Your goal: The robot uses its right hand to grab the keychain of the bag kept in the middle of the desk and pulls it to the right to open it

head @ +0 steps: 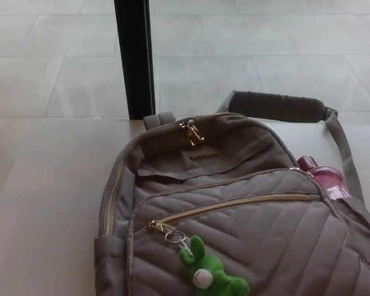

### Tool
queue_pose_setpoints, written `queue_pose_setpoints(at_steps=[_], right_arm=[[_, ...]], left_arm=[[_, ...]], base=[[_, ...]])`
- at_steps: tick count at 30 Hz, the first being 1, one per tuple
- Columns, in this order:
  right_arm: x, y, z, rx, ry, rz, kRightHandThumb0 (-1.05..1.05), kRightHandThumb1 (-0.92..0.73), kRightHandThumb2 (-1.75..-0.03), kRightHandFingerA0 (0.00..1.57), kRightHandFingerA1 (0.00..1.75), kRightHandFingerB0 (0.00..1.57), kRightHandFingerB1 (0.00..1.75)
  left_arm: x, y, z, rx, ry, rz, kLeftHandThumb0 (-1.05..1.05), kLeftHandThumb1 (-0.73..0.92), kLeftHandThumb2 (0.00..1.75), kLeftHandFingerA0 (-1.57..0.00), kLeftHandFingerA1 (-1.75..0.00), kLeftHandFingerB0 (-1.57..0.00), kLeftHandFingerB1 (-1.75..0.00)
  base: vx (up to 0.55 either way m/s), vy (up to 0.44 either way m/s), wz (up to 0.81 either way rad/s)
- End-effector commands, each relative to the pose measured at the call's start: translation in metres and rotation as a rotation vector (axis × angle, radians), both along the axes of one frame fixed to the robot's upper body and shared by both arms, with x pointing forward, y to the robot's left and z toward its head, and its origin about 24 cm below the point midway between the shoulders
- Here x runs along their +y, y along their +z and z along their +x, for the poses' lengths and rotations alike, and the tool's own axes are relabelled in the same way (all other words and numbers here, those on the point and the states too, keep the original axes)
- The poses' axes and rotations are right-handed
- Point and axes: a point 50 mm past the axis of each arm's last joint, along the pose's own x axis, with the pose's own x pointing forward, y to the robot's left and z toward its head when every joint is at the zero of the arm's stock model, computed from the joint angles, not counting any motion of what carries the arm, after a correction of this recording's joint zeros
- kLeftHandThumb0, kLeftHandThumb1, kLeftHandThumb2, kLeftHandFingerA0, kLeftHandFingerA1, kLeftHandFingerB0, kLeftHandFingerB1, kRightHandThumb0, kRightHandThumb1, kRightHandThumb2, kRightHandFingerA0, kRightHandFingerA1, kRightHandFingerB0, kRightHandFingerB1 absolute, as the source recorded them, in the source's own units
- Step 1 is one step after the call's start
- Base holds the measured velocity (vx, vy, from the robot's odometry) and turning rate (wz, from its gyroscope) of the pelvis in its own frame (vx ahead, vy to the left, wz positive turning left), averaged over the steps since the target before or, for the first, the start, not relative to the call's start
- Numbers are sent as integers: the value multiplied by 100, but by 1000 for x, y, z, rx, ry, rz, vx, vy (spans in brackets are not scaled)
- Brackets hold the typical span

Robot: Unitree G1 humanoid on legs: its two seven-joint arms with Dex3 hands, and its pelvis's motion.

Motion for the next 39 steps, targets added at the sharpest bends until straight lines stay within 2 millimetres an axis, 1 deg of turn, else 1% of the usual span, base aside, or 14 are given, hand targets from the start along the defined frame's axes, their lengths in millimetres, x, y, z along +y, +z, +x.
queue_pose_setpoints(at_steps=[1,2,6,7,10,11,14,15,23,26,27,34,35,39], right_arm=[[-11,23,23,-152,-3,46,-92,-57,-92,25,72,4,45],[-13,33,34,-247,-12,38,-81,-67,-60,37,80,2,44],[-18,56,57,-426,-54,40,-80,-65,-60,39,73,4,44],[-18,67,67,-486,-49,34,-79,-52,-89,39,72,4,41],[-13,105,106,-746,-14,32,-79,-61,-58,52,64,10,44],[-8,122,122,-824,5,31,-77,-46,-86,53,65,12,51],[27,171,154,-1094,190,64,-76,-56,-58,106,82,21,55],[41,185,162,-1153,266,84,-73,-56,-57,77,71,27,52],[168,248,180,-1218,810,89,-73,-47,-85,39,58,17,42],[202,246,176,-1168,988,81,-66,-46,-82,38,58,14,42],[215,241,173,-1134,1054,92,-68,-43,-80,41,57,18,42],[277,196,145,-895,1422,38,-76,-46,-80,45,55,24,41],[282,190,143,-885,1449,57,-67,-54,-57,49,49,31,31],[294,175,135,-813,1509,44,-69,-55,-58,50,49,32,32]], left_arm=[[5,7,7,-80,6,-23,-56,56,58,-77,-58,-50,-40],[6,7,8,-89,22,-36,-56,56,58,-74,-56,-51,-40],[5,6,9,-92,24,-45,-56,57,58,-74,-56,-52,-40],[4,7,9,-94,18,-49,-57,45,84,-66,-64,-45,-53],[4,7,14,-97,0,-43,-55,58,58,-69,-54,-50,-40],[3,6,14,-109,21,-53,-56,57,58,-67,-52,-50,-40],[3,6,14,-91,9,-44,-59,46,85,-65,-65,-44,-53],[3,5,13,-84,0,-35,-58,58,58,-72,-54,-51,-40],[2,5,14,-80,-19,-32,-59,58,59,-72,-54,-51,-40],[2,5,15,-84,-25,-29,-60,46,86,-70,-66,-47,-54],[2,6,16,-87,-24,-30,-58,58,58,-75,-59,-52,-41],[1,5,16,-71,-34,-20,-59,58,59,-76,-56,-52,-40],[1,4,15,-92,-3,-40,-59,46,85,-70,-66,-45,-53],[3,6,15,-87,-13,-38,-57,58,58,-73,-56,-53,-41]], base=[[0,0,0],[0,0,0],[0,0,0],[0,0,0],[0,0,0],[0,0,0],[0,0,0],[0,0,0],[0,0,0],[0,0,0],[0,0,0],[0,0,0],[0,0,0],[0,0,0]])
